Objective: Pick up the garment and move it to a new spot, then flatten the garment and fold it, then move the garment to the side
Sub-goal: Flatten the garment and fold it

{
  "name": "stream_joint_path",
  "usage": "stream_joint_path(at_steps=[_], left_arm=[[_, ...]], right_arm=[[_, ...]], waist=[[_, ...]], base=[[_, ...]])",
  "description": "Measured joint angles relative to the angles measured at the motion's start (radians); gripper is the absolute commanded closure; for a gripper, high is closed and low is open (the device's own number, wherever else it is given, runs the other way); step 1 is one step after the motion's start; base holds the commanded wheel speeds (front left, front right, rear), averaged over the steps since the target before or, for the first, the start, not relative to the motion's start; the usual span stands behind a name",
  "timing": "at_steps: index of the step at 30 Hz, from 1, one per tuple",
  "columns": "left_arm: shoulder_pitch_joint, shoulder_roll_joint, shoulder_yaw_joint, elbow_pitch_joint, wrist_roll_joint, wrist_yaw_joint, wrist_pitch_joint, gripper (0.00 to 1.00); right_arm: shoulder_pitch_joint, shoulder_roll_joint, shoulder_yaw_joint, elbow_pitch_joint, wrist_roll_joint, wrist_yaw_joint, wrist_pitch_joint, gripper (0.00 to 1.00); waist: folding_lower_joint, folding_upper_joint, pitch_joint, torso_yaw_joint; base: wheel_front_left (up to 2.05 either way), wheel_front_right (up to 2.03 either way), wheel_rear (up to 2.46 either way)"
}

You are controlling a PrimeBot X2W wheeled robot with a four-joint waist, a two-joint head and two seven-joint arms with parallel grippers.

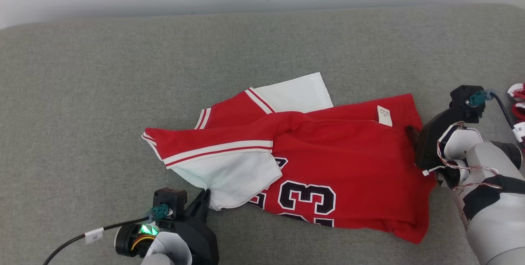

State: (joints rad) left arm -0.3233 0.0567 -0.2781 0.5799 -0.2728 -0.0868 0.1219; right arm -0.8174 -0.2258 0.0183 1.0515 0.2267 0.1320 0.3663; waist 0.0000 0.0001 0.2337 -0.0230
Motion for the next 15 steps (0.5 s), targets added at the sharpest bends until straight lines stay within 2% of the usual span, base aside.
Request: stream_joint_path(at_steps=[2, 3, 4, 5, 6, 7, 15], left_arm=[[0.0, 0.0, -0.002, -0.01, 0.0, 0.002, 0.002, 1.0], [0.0, 0.0, -0.003, -0.015, -0.002, 0.004, 0.003, 1.0], [0.0, 0.0, -0.003, -0.018, -0.002, 0.005, 0.003, 1.0], [0.001, -0.001, -0.004, -0.021, -0.003, 0.008, 0.004, 1.0], [0.001, 0.0, -0.004, -0.024, -0.004, 0.009, 0.006, 1.0], [0.002, 0.0, -0.003, -0.026, -0.006, 0.011, 0.008, 1.0], [0.014, 0.01, 0.013, -0.04, -0.026, 0.027, 0.004, 1.0]], right_arm=[[-0.011, 0.002, 0.006, 0.01, 0.0, 0.0, 0.01, 0.0], [-0.017, 0.002, 0.009, 0.013, 0.0, 0.0, 0.013, 0.08], [-0.021, 0.003, 0.012, 0.015, 0.001, 0.0, 0.013, 0.38], [-0.025, 0.005, 0.016, 0.018, 0.004, 0.0, 0.021, 0.63], [-0.027, 0.006, 0.023, 0.02, 0.007, 0.0, 0.026, 0.85], [-0.029, 0.008, 0.028, 0.02, 0.01, 0.0, 0.029, 1.0], [-0.031, 0.012, 0.076, -0.008, 0.02, 0.0, -0.007, 1.0]], waist=[[0.0, 0.0, 0.01, 0.005], [-0.0001, -0.0001, 0.014, 0.007], [-0.0001, -0.0001, 0.018, 0.008], [0.0, -0.0001, 0.021, 0.009], [-0.0001, -0.0001, 0.022, 0.009], [-0.0001, -0.0001, 0.022, 0.008], [0.0, 0.0, 0.009, -0.014]], base=[[0.0, 0.0, 0.0], [0.0, 0.0, 0.0], [0.0, 0.0, 0.0], [0.0, 0.0, 0.0], [0.0, 0.0, 0.0], [0.0, 0.0, 0.0], [0.0, 0.0, 0.0]])
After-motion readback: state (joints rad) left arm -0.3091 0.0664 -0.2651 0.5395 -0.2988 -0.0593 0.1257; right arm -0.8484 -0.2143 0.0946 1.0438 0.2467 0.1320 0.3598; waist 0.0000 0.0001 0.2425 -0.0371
